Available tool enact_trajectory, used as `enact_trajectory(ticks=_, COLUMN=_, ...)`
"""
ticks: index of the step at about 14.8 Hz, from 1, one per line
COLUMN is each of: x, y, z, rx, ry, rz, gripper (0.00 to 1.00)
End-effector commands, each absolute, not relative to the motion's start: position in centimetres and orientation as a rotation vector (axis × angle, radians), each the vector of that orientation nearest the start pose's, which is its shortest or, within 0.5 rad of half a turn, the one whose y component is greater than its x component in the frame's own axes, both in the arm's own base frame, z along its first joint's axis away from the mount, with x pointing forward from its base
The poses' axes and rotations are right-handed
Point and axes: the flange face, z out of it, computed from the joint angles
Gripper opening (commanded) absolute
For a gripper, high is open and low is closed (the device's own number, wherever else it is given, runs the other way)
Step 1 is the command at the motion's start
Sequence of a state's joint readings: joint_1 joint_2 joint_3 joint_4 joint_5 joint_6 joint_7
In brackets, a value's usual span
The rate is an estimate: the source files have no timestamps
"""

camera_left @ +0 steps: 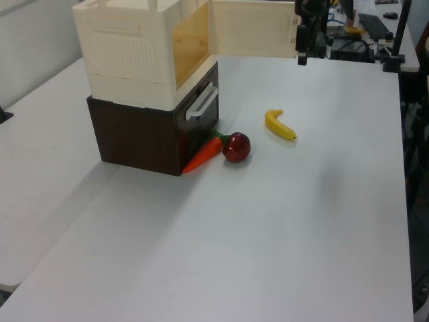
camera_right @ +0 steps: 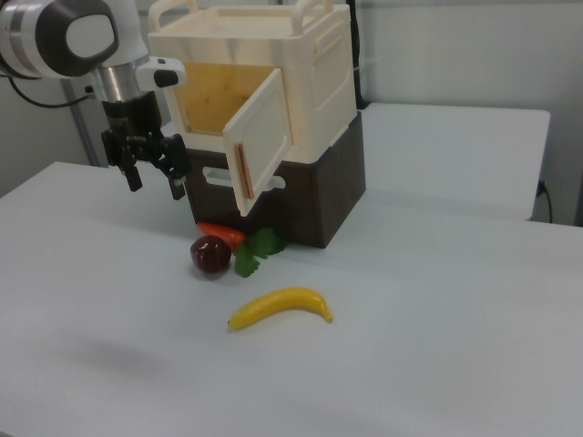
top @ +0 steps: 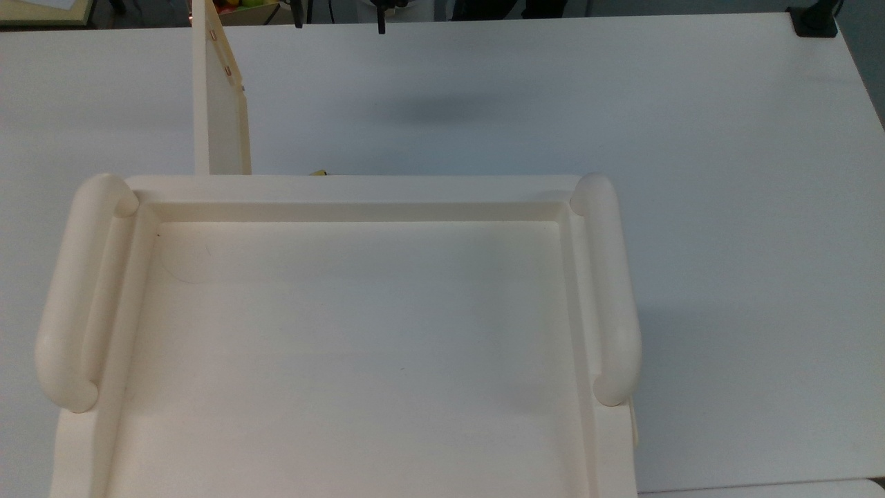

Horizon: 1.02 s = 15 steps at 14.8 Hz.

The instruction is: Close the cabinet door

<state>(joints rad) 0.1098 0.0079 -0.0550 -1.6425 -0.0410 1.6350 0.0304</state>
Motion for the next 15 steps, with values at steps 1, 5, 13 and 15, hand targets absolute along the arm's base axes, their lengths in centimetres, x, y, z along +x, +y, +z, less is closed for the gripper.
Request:
enact_trajectory(ticks=1, x=55.30, y=2.88, z=59.49, rx=-3.173, ry=-0.062, rz=0.027, gripper=1.00)
enact_trajectory(ticks=5, x=55.37, y=2.80, z=59.49, rx=-3.173, ry=-0.079, rz=0.025, gripper=1.00)
enact_trajectory(ticks=13, x=55.55, y=2.75, z=59.40, rx=-3.170, ry=-0.113, rz=0.016, gripper=0.18)
enact_trajectory(ticks=15, x=55.54, y=2.75, z=59.38, rx=-3.168, ry=-0.149, rz=0.019, gripper=0.00)
